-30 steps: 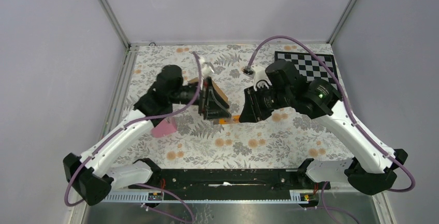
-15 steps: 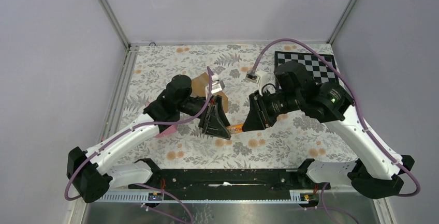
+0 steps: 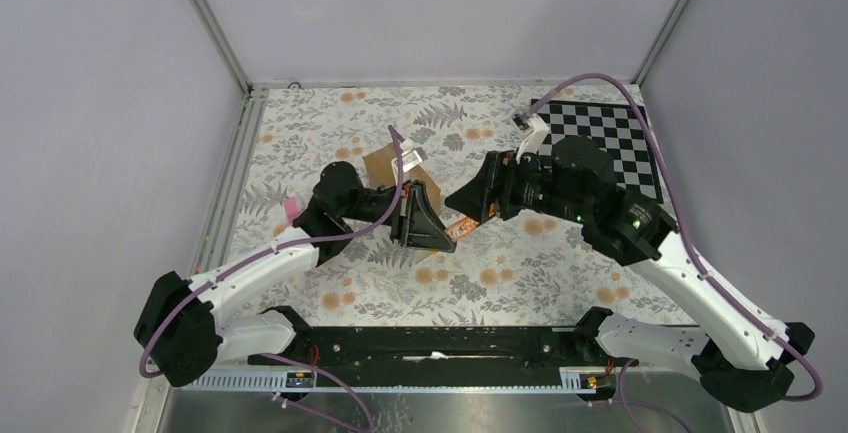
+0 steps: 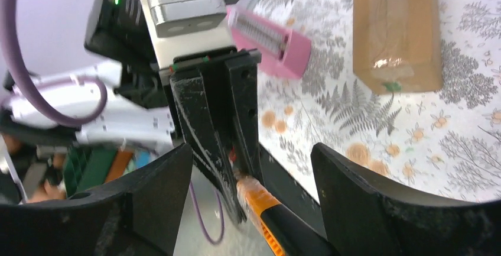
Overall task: Unpack the express box
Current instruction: Cut the express box at the center of the board.
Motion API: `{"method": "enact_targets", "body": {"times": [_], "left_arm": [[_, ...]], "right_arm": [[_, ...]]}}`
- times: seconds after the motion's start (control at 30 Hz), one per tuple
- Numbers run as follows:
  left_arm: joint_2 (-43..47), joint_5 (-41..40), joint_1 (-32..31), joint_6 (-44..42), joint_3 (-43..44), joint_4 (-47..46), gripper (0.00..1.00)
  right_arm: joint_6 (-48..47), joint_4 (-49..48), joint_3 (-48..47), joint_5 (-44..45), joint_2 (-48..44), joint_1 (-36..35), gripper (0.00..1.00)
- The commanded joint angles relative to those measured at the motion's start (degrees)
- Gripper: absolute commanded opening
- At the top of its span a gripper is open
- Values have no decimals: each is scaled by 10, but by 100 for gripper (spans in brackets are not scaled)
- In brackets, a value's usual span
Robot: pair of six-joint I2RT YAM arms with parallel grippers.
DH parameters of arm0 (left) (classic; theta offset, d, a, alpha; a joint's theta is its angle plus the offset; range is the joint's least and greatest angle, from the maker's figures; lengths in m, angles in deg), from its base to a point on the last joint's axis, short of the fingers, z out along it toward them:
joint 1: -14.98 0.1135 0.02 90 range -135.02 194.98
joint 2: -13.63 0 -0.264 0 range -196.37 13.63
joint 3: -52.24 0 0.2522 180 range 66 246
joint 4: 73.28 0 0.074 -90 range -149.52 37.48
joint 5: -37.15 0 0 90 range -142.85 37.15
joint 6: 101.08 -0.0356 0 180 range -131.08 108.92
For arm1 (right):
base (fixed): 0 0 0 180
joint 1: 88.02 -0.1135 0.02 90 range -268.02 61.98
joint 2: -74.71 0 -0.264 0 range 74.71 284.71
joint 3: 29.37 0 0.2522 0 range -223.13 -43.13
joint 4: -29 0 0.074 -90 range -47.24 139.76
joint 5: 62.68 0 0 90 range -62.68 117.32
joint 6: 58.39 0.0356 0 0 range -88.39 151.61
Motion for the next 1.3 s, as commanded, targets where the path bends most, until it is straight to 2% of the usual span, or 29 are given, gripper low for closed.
{"method": "enact_targets", "body": {"times": [0.0,0.13,0.23,0.37,0.5,0.77,0.93,1.07,1.2,1.27], "left_arm": [[-1,-92,17,104,-5,-205,0],[-7,-112,30,121,-12,-221,0],[-23,-98,30,137,-10,-245,0],[-35,-61,30,144,-1,-252,0],[-22,-56,30,96,9,-179,0],[-26,-39,30,96,16,-178,0],[-22,-33,32,81,22,-148,0],[-21,-34,42,85,20,-150,0],[-21,-44,58,89,23,-124,0],[-15,-66,68,62,29,-61,16]], "right_arm": [[117,-260,117,80,-36,-2,80],[123,-390,212,129,-89,-2,80],[116,-430,223,121,-88,-2,78],[109,-438,208,103,-70,-2,73],[99,-437,201,101,-74,-2,70],[110,-437,193,46,-46,-2,55],[99,-419,183,39,-49,-1,34],[93,-399,172,18,-42,-1,0],[77,-393,180,41,-46,-2,0],[57,-392,183,76,-46,-1,0]]}}
